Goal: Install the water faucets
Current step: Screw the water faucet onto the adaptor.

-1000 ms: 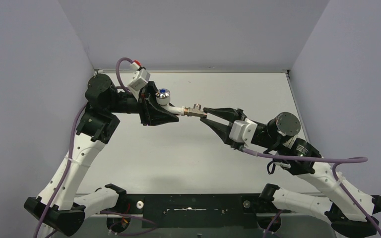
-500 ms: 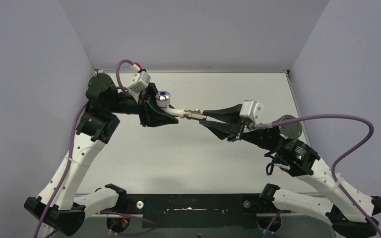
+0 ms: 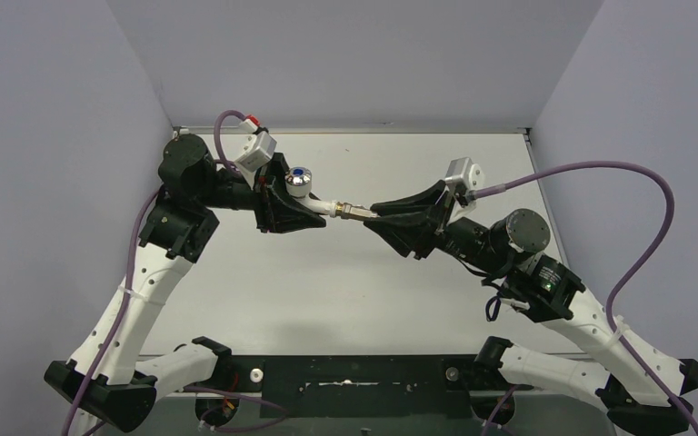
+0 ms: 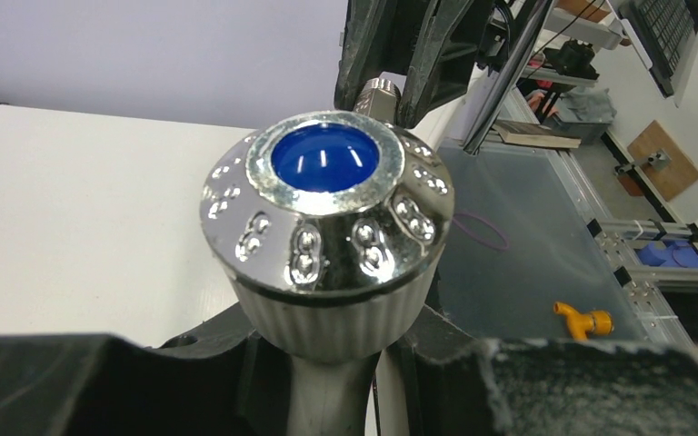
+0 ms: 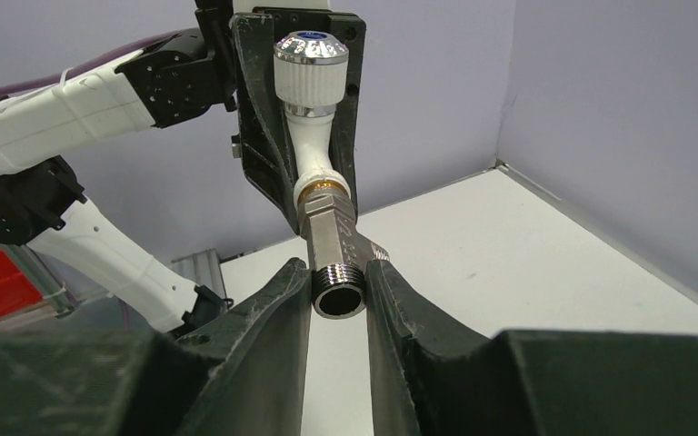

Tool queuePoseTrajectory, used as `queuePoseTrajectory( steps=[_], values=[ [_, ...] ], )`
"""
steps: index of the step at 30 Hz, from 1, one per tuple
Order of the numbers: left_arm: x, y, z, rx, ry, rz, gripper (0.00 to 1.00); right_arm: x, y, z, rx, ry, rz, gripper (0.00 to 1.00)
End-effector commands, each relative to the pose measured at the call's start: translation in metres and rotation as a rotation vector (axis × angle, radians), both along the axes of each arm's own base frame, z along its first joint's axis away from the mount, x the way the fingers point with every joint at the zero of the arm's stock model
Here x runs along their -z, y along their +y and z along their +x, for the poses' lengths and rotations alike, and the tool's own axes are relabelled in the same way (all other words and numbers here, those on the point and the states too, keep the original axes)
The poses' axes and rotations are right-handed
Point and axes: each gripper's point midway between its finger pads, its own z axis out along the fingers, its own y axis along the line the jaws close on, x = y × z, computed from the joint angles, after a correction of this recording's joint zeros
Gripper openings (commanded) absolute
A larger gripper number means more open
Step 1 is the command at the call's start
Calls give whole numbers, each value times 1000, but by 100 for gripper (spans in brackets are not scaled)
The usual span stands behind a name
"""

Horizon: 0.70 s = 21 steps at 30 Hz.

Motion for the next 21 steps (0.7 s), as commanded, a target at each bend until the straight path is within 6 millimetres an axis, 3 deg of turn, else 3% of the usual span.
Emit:
queuePoseTrajectory(
  steps=[1,5,12,15,21],
  values=[
    [-27,3,-15,31,-118,-45,0,-1,-1,11,55,30,38,21],
    [-24,3,-11,4,-112,-30,0,-16,-11,5,61,-84,72,40],
    [-24,3,-10,-5,-103,-27,0,-36,-25,-8,58,-308,67,52],
    [-24,3,-11,-4,-85,-30,0,-32,-27,-11,60,-452,-8,55],
    [-25,3,-12,-1,-66,-40,0,-4,-19,-19,-24,-829,-238,53]
  ],
)
